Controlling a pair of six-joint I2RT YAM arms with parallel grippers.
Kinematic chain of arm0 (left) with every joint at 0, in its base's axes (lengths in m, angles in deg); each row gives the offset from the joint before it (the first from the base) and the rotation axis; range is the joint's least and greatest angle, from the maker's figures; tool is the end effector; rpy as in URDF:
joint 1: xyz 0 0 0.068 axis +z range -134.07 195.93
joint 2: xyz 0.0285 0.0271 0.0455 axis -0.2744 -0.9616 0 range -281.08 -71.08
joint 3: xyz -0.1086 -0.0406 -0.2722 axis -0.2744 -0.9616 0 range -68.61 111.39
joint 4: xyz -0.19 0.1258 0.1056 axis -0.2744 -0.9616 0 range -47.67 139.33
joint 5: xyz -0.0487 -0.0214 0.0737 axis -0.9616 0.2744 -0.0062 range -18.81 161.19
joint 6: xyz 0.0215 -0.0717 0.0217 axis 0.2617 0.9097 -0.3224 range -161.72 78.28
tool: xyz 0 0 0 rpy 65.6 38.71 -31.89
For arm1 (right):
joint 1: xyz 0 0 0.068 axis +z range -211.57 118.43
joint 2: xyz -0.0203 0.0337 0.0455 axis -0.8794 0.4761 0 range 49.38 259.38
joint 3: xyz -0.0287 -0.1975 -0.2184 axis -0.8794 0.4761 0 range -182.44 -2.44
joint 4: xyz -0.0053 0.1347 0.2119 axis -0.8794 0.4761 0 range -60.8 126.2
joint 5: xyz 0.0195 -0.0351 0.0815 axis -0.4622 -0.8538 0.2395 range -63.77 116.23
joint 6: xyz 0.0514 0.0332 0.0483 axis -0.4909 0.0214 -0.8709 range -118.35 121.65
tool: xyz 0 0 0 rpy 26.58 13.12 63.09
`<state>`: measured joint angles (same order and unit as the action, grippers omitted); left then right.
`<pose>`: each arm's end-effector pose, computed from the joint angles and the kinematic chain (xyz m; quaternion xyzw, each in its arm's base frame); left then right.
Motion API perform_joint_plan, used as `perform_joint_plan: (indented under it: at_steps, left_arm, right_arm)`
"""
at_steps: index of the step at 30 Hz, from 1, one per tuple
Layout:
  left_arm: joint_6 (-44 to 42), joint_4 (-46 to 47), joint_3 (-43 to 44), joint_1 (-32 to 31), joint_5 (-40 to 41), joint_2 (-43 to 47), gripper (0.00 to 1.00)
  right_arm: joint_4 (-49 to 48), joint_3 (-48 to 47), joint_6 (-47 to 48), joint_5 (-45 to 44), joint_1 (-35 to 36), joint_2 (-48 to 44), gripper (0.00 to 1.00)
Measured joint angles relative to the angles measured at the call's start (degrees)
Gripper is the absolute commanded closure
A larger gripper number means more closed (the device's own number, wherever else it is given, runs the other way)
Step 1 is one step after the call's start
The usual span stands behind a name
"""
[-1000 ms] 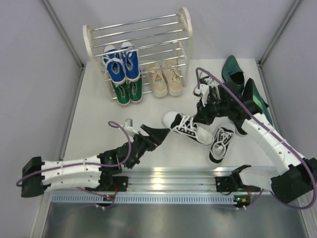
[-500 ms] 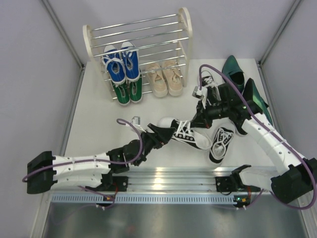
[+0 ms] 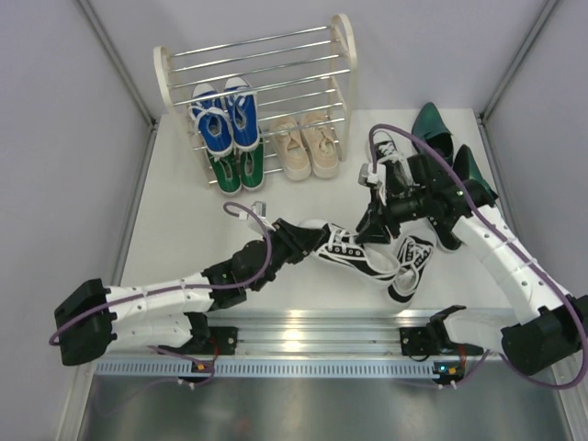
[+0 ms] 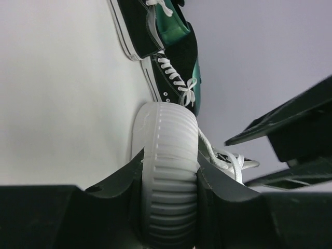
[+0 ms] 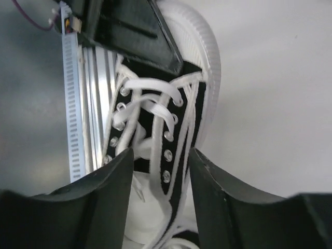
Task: Place and organize the shoes onto the shoe shelf
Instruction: Pick up the shoe at the center of the board.
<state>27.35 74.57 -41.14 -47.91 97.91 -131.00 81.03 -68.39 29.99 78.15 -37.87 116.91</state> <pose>0.1316 -0.2002 0.2708 -0.1860 0.7221 -0.5206 0.4159 0.1749 0.1341 0.3405 -0.4979 0.7068 0.4039 0.2989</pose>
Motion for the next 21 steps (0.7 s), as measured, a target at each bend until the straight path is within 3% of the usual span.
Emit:
perform_joint_plan:
  at_steps: [2, 3, 6, 11, 14, 17, 21]
  left_arm:
    - [-0.04, -1.31, 0.00, 1.84, -1.31, 0.02, 1.00]
    - [-0.04, -2.12, 0.00, 2.73, -1.95, 0.13, 1.00]
    - [-0.15, -5.38, -0.28, 5.62, -4.13, 1.66, 1.00]
    - [-0.22, -8.61, -0.59, 10.71, -6.78, 5.55, 1.00]
    - [-0.20, -8.92, -0.59, 12.20, -8.28, 6.12, 1.00]
    - [-0.20, -9.40, -0.59, 12.66, -9.84, 6.03, 1.00]
    - [-0.02, -9.16, -0.59, 12.76, -11.74, 5.40, 1.00]
  right_arm:
    - [1.92, -2.60, 2.49, -0.15, 0.02, -0.09, 0.33]
    - [3.08, -4.52, 4.94, -0.35, 0.00, -0.22, 0.18]
    - [6.14, -7.72, 13.20, -0.13, -0.22, -1.88, 0.01]
    - [16.87, -6.45, 37.68, 4.09, -0.24, -7.67, 0.01]
    - [21.31, -3.43, 49.81, 5.81, 0.26, -9.49, 0.07]
    - [23.52, -1.20, 55.93, 6.16, 0.68, -9.11, 0.12]
    - [24.30, -0.46, 56.70, 5.01, 1.01, -7.76, 0.23]
